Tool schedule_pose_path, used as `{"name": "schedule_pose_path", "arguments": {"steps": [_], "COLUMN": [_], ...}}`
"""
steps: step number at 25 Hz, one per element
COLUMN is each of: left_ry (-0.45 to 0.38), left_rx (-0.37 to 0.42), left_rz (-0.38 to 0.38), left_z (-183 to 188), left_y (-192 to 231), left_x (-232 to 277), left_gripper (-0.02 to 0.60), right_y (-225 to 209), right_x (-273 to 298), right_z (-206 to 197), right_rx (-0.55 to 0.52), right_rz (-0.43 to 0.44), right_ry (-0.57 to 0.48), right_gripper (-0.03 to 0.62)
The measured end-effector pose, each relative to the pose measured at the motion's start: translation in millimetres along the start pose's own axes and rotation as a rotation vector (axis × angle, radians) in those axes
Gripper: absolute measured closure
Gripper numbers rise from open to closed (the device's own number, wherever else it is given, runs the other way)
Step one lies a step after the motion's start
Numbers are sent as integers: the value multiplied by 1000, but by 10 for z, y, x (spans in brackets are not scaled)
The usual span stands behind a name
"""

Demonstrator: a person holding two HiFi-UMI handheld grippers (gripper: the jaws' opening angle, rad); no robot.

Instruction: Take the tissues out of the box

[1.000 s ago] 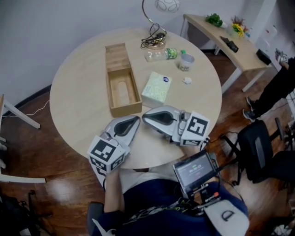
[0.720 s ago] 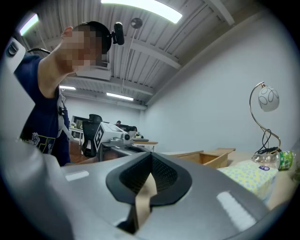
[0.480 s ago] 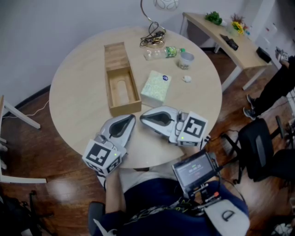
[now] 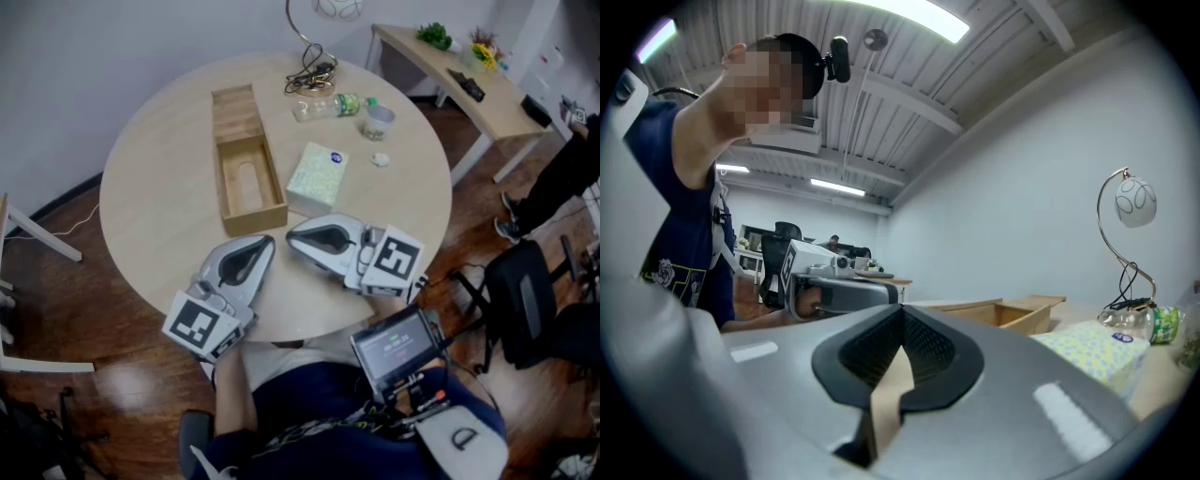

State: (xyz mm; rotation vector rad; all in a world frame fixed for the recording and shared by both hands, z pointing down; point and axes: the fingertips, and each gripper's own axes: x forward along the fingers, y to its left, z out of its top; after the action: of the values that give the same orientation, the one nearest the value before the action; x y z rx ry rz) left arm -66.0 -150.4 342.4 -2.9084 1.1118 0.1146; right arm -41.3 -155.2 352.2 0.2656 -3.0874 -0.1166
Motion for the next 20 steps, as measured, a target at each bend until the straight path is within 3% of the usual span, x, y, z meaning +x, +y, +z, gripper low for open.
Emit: {"name": "schedule_pose_path", "arguments": {"steps": [20], "left_ry": [5], "left_rx": [3], "left_rz": [-4], "left_z": [-7], "left_y": [1], "left_x": [15], "left_gripper": [577], "right_y": [-10], "right_x": [13], "right_z": [-66], "right_rx": [-17], "right_rz": [-6], "right_ry": [34], "right_gripper": [594]}}
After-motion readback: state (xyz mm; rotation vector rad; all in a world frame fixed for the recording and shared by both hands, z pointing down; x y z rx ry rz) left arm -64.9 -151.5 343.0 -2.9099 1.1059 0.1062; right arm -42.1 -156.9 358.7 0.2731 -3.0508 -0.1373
